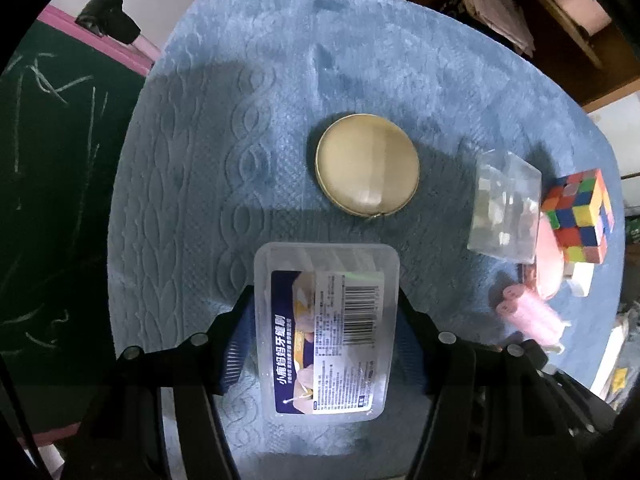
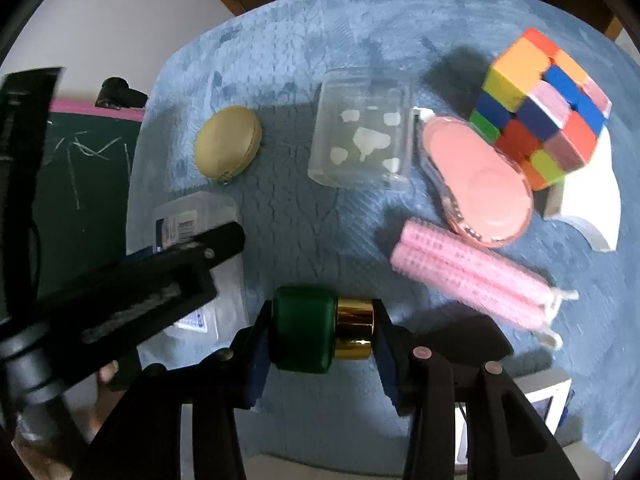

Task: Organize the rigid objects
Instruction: 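Carry clear box into tray with left tool while right tool carries green cylinder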

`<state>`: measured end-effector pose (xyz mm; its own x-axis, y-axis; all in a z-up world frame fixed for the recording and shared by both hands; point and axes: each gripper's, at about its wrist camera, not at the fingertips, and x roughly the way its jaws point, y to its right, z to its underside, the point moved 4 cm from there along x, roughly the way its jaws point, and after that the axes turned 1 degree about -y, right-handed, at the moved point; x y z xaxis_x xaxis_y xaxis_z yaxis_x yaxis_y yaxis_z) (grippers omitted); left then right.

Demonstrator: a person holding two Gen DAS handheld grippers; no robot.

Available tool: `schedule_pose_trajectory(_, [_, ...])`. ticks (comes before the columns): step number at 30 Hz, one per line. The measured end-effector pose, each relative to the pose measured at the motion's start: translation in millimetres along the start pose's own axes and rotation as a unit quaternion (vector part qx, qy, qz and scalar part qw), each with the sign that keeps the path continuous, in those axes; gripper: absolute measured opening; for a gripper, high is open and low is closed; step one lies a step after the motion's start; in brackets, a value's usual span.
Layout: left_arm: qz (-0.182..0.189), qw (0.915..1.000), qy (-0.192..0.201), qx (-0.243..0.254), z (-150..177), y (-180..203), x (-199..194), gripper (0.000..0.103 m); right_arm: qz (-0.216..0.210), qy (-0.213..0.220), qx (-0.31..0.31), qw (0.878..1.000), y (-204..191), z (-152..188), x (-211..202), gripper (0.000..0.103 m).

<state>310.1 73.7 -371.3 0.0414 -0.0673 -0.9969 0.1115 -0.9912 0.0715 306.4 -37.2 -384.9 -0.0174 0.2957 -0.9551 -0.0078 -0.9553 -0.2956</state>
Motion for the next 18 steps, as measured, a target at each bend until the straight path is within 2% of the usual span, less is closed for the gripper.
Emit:
schedule_pose_trajectory(4, [-0.011,0.9999,0.008,0.004,7,6,-5,0.066,-0.011,0.008,-0.006,1.0,1,8,-14,0.045])
schedule_pose_trajectory(9, [-0.018,0.9992,0.037,0.003,15,11,-31,0.066,-0.025,0.023,-0.009,0.999,10,25,-44,0.045])
schedule_pose_trajectory(13, [-0.005,0.998,0.063,0.005,22,8,-68,0.066,-0.042,0.038,-0.005,0.998,15,38,-72,0.045])
schedule_pose_trajectory(18, [0.019,0.9935,0.107,0.034,40,23,-128,0.066,-0.058,0.079,-0.012,0.995,14,57,-126,0.045])
